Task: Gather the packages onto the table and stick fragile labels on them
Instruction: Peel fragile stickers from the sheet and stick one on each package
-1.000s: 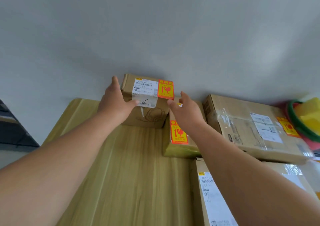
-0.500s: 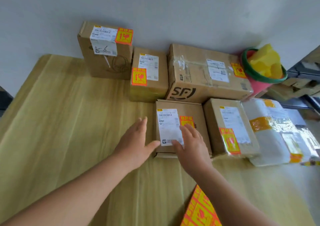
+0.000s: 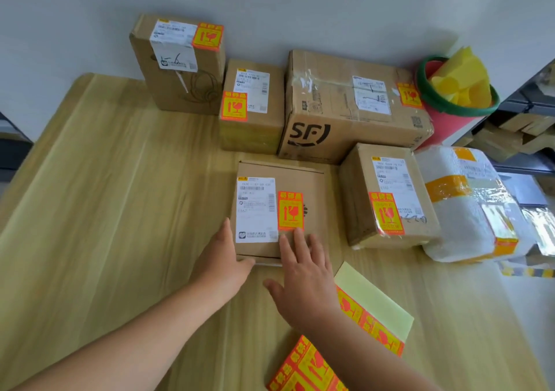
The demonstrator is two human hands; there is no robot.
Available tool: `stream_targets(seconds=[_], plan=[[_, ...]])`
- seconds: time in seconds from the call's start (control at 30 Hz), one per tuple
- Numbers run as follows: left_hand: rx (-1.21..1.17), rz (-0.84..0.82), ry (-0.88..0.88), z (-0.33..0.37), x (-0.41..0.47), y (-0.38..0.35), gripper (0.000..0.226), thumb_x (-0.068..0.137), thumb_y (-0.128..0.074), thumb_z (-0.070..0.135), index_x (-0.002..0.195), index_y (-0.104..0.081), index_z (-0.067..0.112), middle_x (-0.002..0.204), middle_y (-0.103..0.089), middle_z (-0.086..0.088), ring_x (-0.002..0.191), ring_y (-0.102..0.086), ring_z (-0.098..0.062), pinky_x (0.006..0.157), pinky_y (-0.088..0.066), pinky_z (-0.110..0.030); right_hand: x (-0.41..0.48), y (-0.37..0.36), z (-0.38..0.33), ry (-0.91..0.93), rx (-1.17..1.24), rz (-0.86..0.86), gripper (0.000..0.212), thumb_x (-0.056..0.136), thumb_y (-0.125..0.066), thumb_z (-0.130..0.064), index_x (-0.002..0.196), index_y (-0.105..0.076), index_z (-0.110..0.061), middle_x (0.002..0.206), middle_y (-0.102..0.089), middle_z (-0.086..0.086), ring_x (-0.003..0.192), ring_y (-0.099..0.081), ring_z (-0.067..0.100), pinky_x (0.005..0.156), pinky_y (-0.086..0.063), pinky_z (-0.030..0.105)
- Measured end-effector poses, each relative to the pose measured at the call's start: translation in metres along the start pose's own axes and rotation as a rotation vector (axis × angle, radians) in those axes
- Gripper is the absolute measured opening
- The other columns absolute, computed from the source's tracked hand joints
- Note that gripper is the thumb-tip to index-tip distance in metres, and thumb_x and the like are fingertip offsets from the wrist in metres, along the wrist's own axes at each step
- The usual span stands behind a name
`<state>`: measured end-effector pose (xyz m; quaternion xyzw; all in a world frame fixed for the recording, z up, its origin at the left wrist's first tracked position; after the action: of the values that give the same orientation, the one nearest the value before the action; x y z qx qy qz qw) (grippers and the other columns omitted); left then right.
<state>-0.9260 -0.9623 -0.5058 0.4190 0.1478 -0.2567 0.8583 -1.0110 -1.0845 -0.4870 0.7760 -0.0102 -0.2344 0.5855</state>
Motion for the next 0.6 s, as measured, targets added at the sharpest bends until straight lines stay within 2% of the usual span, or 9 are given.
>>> stream_targets(seconds=[0.07,0.13,0.2,0.27,0.37,0.53,0.6], plan=[[-0.009,0.03,0.016,-0.016,-0.012,0.01,0.099,0.082,-0.069,0.03,0.152,0.001,0.021,0.15,-0.033,0.0,0.13,-0.043,-0.019,0.098,-0.041,-0.031,-0.005,0.004,-0.008,0.042,0.052,0.046,0.081,0.092,-0.052,-0.048,0.153,-0.003,-0.026,0.162,0.0,-0.002,0.148,0.005,0.022,0.118,-0.001,0.036],[-0.01,0.017,0.03,-0.028,-0.018,0.016,0.102,0.083,-0.069,0.031,0.152,0.006,0.022,0.155,-0.025,0.001,0.136,-0.035,-0.018,0.1,-0.036,-0.028,-0.004,0.009,0.01,-0.094,0.137,0.097,0.09,0.089,-0.06,-0.038,0.153,0.0,-0.023,0.161,-0.002,0.002,0.148,-0.002,0.023,0.118,-0.007,0.034],[-0.003,-0.024,0.045,-0.035,-0.018,0.017,0.102,0.083,-0.068,0.035,0.152,0.007,0.023,0.157,-0.019,0.004,0.139,-0.03,-0.016,0.096,-0.033,-0.024,-0.004,0.006,0.031,-0.273,0.248,0.082,0.096,0.086,-0.063,-0.029,0.152,0.005,-0.018,0.16,-0.007,0.007,0.145,-0.015,0.026,0.116,-0.02,0.034],[-0.028,-0.066,0.035,-0.036,-0.015,0.016,0.099,0.081,-0.068,0.037,0.152,0.0,0.025,0.155,-0.026,0.006,0.136,-0.035,-0.016,0.095,-0.033,-0.02,-0.004,0.0,0.033,-0.336,0.333,0.047,0.092,0.085,-0.062,-0.023,0.152,0.001,-0.016,0.155,-0.022,0.006,0.137,-0.033,0.025,0.107,-0.035,0.034],[-0.088,-0.027,0.048,-0.043,-0.016,0.03,0.095,0.081,-0.069,0.035,0.151,-0.007,0.024,0.149,-0.036,0.007,0.132,-0.04,-0.016,0.098,-0.036,-0.025,-0.005,-0.003,0.014,-0.308,0.329,0.025,0.083,0.089,-0.06,-0.024,0.152,-0.007,-0.017,0.147,-0.037,0.003,0.128,-0.045,0.024,0.098,-0.041,0.033],[-0.127,0.115,0.115,-0.084,-0.035,0.083,0.092,0.08,-0.07,0.033,0.151,-0.013,0.024,0.148,-0.038,0.008,0.131,-0.042,-0.016,0.095,-0.039,-0.026,0.004,-0.003,-0.047,-0.162,0.292,-0.021,0.073,0.096,-0.051,-0.028,0.153,-0.007,-0.018,0.151,-0.033,0.001,0.13,-0.044,0.02,0.099,-0.037,0.027],[-0.145,0.162,0.134,-0.099,-0.04,0.107,0.084,0.082,-0.07,0.03,0.149,-0.02,0.023,0.143,-0.043,0.009,0.127,-0.045,-0.016,0.086,-0.037,-0.023,0.015,-0.003,-0.077,-0.096,0.283,-0.036,0.071,0.096,-0.05,-0.029,0.153,-0.007,-0.018,0.151,-0.033,0.001,0.13,-0.044,0.02,0.099,-0.037,0.027]])
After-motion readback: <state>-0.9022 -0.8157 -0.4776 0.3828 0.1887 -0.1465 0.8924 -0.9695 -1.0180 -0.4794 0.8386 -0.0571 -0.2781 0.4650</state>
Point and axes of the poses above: each hand's wrist, its own x-axis towards the middle knuckle, its own y-axis out of the back of the hand, z = x × y, the point moved 10 cm from there along x, towards the middle knuckle
